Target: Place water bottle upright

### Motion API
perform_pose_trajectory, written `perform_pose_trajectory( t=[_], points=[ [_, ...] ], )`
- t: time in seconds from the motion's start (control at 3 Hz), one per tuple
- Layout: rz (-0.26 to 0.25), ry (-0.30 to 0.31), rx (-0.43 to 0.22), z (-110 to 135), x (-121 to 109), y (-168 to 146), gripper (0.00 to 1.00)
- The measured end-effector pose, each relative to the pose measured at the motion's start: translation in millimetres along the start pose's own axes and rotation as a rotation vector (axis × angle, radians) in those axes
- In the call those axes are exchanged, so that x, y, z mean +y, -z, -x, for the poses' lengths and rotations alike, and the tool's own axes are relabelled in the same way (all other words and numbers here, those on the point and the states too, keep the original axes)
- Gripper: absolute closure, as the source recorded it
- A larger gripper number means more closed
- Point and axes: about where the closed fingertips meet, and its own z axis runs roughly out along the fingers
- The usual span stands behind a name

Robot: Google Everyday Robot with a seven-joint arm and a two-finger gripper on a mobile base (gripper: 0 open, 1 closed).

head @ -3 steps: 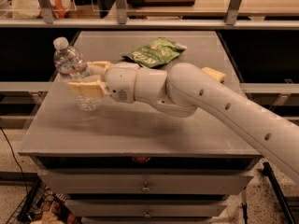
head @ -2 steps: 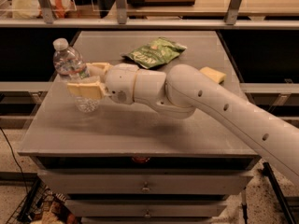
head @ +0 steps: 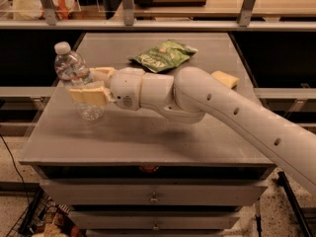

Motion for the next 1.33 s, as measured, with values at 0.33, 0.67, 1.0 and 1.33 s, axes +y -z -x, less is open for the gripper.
perform_pose_trajectory(
  t=[0.33, 0.67, 1.0, 1.33],
  points=[
    [0.011, -0.009, 0.006, -1.0, 0.5, -1.5, 0.6],
    [0.018, -0.014, 0.009, -1.8, 0.6, -2.3, 0.37],
    [0.022, -0.016, 0.011, -2.4, 0.9, -2.7, 0.13],
    [0.025, -0.017, 0.011, -2.7, 1.2, -3.1, 0.0]
  ],
)
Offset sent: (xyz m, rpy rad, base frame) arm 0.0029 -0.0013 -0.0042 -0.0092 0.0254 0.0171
